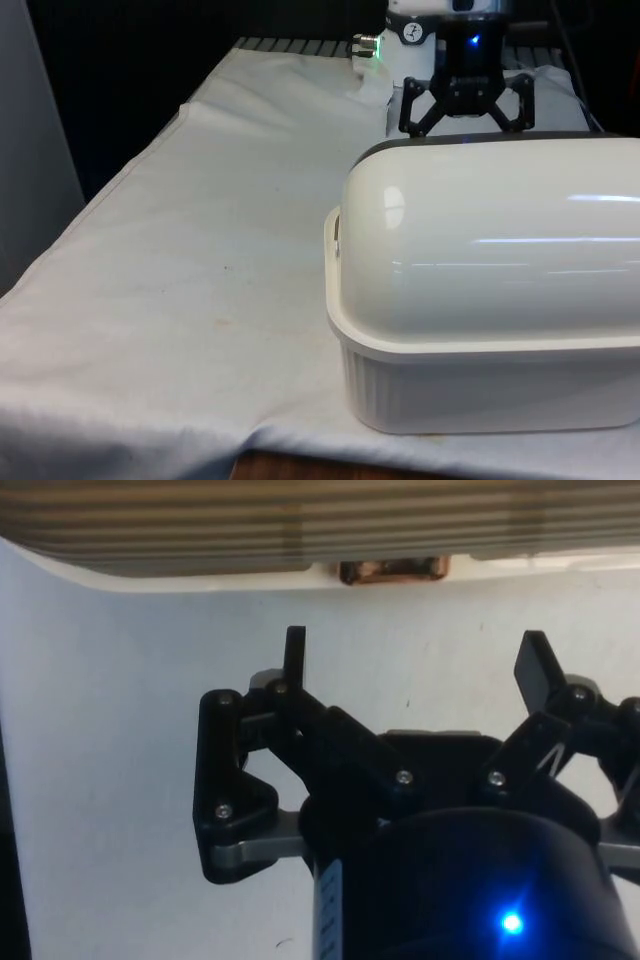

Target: Open the lid, then close it.

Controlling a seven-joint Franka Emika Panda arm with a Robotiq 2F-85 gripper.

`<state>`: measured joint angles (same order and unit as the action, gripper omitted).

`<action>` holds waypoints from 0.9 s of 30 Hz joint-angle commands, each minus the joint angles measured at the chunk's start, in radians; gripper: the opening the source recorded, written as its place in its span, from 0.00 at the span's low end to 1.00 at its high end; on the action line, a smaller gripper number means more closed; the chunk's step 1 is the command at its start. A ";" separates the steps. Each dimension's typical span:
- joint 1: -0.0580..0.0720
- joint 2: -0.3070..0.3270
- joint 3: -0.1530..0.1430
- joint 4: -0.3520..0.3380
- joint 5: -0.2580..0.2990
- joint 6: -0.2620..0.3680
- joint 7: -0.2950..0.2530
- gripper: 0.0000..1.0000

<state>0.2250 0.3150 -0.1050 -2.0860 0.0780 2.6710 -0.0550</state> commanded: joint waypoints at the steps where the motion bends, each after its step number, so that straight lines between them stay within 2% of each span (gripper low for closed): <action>1: -0.008 0.003 0.007 -0.001 0.014 0.014 -0.020 1.00; 4: -0.010 0.006 0.005 0.000 0.014 0.021 -0.030 1.00; 5: -0.003 0.002 -0.005 0.000 0.000 0.007 -0.015 1.00; 6: -0.011 0.007 0.004 0.001 0.015 0.024 -0.035 1.00; 14: -0.021 0.015 0.007 -0.001 0.023 0.056 -0.083 1.00; 15: -0.010 0.014 -0.009 0.000 0.000 0.044 -0.061 0.98; 16: -0.022 0.016 0.007 -0.001 0.024 0.058 -0.088 0.98; 20: -0.024 0.017 0.007 -0.001 0.029 0.062 -0.102 0.80; 22: -0.024 0.017 0.007 -0.001 0.032 0.064 -0.110 0.62; 25: -0.025 0.018 0.007 -0.001 0.035 0.066 -0.115 0.48; 26: -0.014 0.017 -0.010 0.000 0.012 0.054 -0.096 0.43; 27: -0.025 0.018 0.007 -0.001 0.036 0.067 -0.116 0.43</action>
<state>0.2110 0.3320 -0.1150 -2.0860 0.0900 2.7260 -0.1510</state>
